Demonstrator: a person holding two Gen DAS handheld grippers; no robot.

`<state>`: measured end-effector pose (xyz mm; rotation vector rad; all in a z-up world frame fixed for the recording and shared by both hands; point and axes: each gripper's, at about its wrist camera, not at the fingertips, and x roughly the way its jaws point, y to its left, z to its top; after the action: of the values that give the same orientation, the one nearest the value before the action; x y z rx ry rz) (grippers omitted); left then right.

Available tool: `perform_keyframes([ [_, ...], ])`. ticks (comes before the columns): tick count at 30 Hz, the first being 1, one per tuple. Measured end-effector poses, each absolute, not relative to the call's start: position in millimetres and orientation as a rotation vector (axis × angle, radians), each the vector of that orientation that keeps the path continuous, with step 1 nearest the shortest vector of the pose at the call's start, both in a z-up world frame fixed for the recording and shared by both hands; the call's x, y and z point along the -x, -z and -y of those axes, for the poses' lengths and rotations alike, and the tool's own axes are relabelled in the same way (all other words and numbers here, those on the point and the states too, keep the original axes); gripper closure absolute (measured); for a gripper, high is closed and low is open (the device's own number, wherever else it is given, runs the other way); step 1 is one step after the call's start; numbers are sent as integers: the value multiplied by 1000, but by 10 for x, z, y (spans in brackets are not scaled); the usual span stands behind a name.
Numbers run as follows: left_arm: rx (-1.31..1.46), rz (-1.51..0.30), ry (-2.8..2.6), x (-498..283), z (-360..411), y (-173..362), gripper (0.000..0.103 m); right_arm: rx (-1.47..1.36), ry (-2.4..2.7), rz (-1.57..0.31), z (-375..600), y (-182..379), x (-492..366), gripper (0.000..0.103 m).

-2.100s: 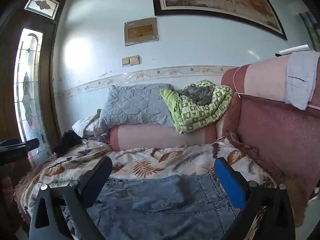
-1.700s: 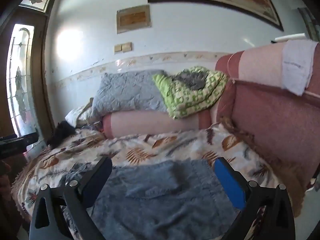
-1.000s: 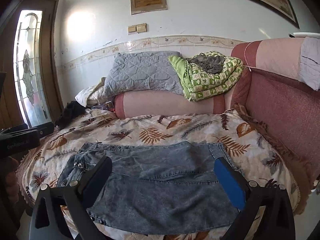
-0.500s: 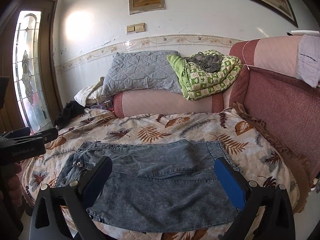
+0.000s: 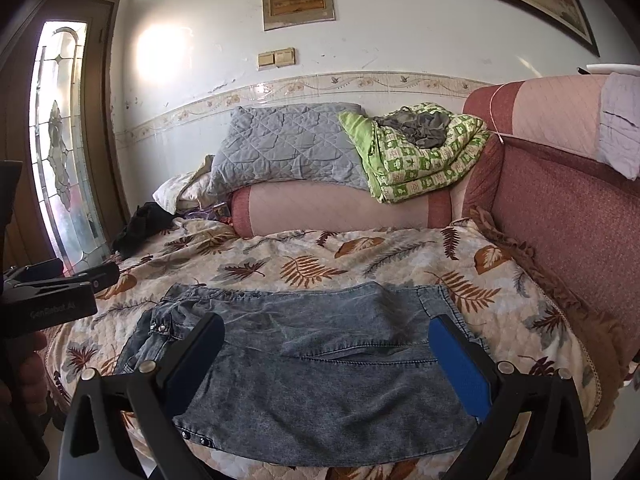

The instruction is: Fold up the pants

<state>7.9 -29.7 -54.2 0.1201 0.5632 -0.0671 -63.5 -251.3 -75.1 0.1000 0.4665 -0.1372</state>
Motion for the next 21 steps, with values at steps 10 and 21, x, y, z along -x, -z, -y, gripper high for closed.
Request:
perform_keyframes([
  [10, -104, -565, 51, -105, 218, 541, 0, -82, 120, -469, 2509, 754, 614, 0],
  [21, -115, -595, 70, -174, 263, 651, 0, -86, 123, -479, 2546, 820, 574, 0],
])
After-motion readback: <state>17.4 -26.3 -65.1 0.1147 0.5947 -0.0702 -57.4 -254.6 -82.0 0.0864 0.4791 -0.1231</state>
